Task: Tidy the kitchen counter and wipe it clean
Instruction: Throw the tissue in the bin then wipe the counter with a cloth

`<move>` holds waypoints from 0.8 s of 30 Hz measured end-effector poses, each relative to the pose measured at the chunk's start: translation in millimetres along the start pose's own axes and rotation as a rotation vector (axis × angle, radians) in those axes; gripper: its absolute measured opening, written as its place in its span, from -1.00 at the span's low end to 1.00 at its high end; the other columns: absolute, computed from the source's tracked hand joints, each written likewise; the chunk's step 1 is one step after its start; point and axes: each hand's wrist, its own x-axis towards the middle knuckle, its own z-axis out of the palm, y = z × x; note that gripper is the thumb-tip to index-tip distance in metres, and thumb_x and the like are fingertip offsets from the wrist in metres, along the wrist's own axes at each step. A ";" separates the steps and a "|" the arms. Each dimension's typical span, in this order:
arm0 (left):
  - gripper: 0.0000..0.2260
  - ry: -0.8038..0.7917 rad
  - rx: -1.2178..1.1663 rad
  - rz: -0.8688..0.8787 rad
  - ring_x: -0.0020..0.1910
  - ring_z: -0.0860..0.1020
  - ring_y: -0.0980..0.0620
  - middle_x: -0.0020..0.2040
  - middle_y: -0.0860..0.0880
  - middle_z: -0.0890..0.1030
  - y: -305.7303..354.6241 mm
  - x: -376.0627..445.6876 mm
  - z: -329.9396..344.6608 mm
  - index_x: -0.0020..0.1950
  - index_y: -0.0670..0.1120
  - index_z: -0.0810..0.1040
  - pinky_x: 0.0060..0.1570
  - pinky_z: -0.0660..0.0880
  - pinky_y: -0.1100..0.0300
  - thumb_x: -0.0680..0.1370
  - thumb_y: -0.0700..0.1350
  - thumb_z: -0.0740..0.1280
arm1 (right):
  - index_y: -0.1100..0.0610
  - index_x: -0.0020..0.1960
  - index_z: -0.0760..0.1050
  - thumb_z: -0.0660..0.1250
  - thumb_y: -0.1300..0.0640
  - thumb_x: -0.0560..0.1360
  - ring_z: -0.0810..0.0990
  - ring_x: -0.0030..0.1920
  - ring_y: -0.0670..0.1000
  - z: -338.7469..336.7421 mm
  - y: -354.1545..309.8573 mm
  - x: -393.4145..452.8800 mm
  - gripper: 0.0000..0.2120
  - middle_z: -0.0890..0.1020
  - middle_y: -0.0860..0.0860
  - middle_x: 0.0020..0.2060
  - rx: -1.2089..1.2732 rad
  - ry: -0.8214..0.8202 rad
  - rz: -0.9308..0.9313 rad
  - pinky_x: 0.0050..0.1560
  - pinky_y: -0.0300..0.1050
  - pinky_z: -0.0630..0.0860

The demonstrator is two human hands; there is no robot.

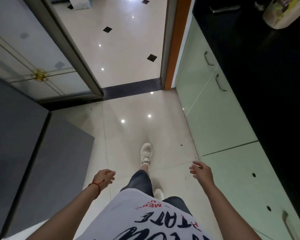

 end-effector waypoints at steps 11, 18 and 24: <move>-0.72 -0.078 0.188 0.098 -0.15 0.53 -0.09 -0.11 -0.17 0.59 214.2 124.3 -36.2 0.11 -0.27 0.52 -0.21 0.44 0.19 0.56 -0.10 0.21 | 0.25 0.12 0.50 0.25 0.28 0.48 0.57 -0.22 0.08 12.6 -125.8 110.0 -0.77 0.61 0.16 -0.17 0.114 0.123 0.111 -0.01 -0.02 0.47; -0.72 -0.152 0.307 0.256 -0.08 0.53 -0.07 -0.07 -0.15 0.57 362.5 167.1 -19.6 0.15 -0.27 0.50 -0.07 0.44 0.15 0.57 -0.10 0.20 | 0.23 0.15 0.49 0.23 0.25 0.50 0.59 -0.16 0.11 10.3 -171.3 145.7 -0.76 0.62 0.16 -0.10 0.165 0.166 0.168 0.01 -0.03 0.49; -0.71 -0.225 0.459 0.363 -0.07 0.51 -0.05 0.03 -0.22 0.59 447.8 184.9 25.8 0.18 -0.26 0.49 -0.04 0.44 0.15 0.57 -0.10 0.19 | 0.22 0.10 0.53 0.26 0.27 0.48 0.62 -0.10 0.15 -16.9 -197.5 170.0 -0.79 0.65 0.15 -0.14 0.304 0.239 0.146 0.06 0.03 0.49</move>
